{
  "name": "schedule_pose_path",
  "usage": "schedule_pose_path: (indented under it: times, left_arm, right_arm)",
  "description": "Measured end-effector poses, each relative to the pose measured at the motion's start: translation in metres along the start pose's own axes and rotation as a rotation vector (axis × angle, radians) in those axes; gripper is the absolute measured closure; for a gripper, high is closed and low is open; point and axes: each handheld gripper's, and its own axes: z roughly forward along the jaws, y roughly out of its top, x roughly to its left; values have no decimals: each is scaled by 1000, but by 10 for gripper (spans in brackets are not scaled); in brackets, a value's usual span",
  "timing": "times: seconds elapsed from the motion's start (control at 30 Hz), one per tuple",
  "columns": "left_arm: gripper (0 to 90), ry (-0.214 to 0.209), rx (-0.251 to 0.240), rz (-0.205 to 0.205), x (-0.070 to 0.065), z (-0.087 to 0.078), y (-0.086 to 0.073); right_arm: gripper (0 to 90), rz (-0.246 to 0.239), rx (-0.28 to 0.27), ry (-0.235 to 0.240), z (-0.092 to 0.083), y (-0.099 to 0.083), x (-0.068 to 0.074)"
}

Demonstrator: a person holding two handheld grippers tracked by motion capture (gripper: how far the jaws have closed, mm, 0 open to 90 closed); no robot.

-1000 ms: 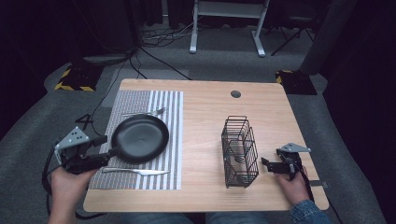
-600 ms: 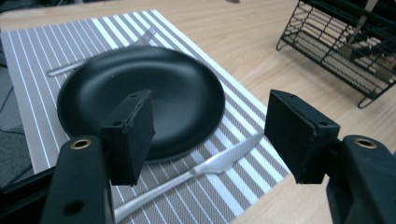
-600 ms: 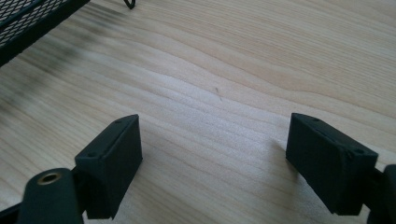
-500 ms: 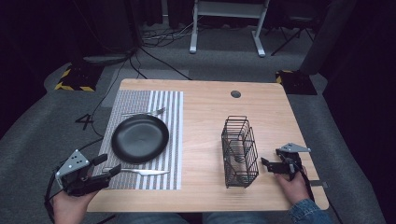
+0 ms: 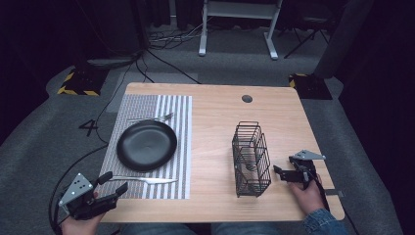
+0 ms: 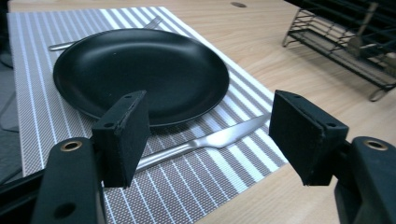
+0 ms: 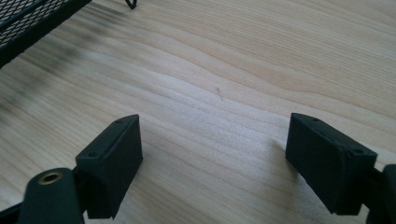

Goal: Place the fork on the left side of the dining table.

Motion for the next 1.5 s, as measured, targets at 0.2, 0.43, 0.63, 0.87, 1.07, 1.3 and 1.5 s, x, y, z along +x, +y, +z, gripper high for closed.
schedule_pose_path:
  times: [0.2, 0.43, 0.63, 0.87, 1.07, 1.3, 1.5]
  left_arm:
    - [268, -13, 45, 36, -6, 12, -16]
    - [263, -31, 165, 120, -11, 30, -29]
    - [215, -48, 199, 96, -11, 41, -35]
    - [198, -53, 279, 141, -15, 53, -41]
    - [165, -54, 302, 174, -19, 57, -42]
    - [138, -55, 290, 199, -22, 60, -45]
    - [81, -67, 240, 207, -23, 62, -51]
  right_arm:
    - [187, 0, 0, 0, 0, 0, 0]
    - [187, 0, 0, 0, 0, 0, 0]
    - [187, 0, 0, 0, 0, 0, 0]
    - [187, 0, 0, 0, 0, 0, 0]
    - [187, 0, 0, 0, 0, 0, 0]
    - [188, 0, 0, 0, 0, 0, 0]
    - [188, -1, 0, 1, 0, 0, 0]
